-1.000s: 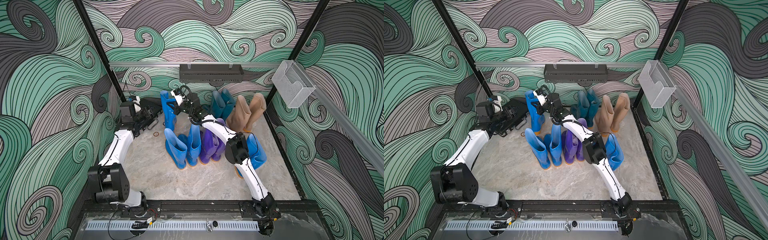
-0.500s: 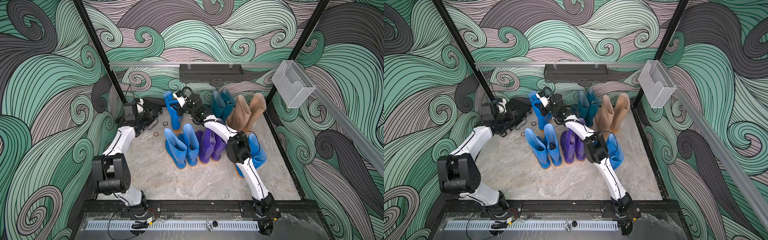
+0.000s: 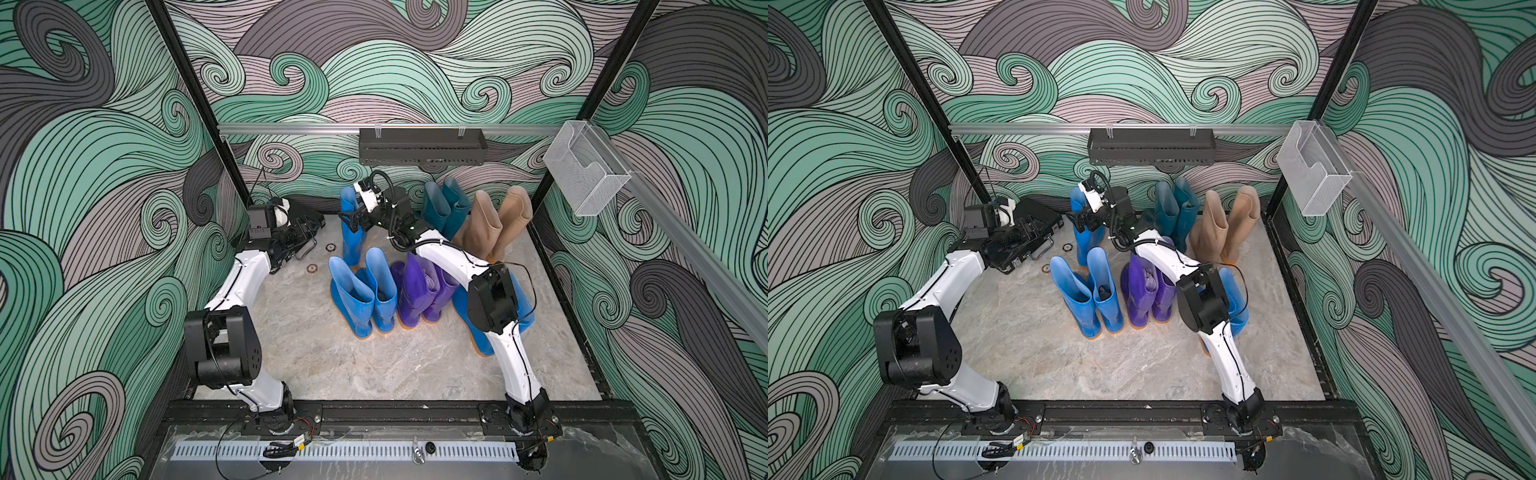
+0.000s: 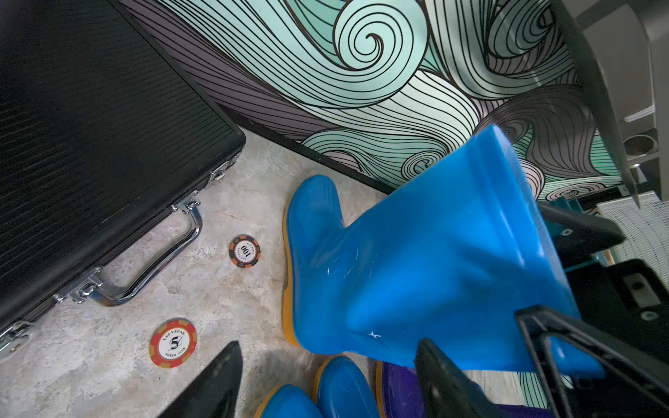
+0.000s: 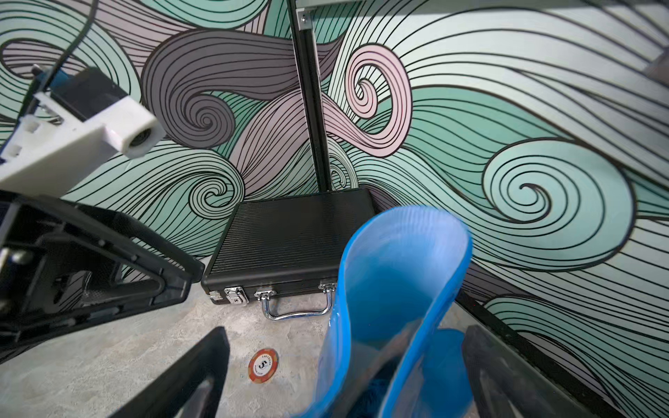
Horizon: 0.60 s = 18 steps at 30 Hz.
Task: Match and arrange rain boots in pairs
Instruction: Place the rain boot at the center of the board, then pick up the rain boot at the center of the board.
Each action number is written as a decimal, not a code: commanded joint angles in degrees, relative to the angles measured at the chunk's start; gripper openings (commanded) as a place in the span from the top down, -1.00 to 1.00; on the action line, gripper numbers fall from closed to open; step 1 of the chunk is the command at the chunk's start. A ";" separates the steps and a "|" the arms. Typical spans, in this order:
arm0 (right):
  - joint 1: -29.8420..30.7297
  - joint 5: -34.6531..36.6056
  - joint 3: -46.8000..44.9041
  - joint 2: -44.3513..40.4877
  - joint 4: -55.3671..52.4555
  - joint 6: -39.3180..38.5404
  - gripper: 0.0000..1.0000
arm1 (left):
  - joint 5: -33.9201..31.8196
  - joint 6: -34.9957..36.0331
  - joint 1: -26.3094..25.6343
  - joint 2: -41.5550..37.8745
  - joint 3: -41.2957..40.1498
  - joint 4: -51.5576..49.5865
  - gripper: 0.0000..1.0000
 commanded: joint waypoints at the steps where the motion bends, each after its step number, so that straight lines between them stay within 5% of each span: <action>1: 0.63 4.08 2.07 -6.90 -3.87 -0.93 -0.99 | 0.48 0.80 -0.55 -2.95 2.18 -1.32 -0.53; 6: 1.58 9.86 -0.02 -16.97 -14.90 -1.33 -0.99 | 0.66 0.32 -1.18 -4.91 2.47 -2.38 -0.53; 14: 1.60 27.04 -23.28 -48.18 -35.81 2.99 -0.99 | 0.19 0.10 -2.83 -7.86 1.50 -2.68 -0.53; 18: 1.22 36.61 -31.55 -63.11 -53.70 11.97 -0.99 | -0.95 0.27 -4.12 -10.65 0.80 -2.52 -0.53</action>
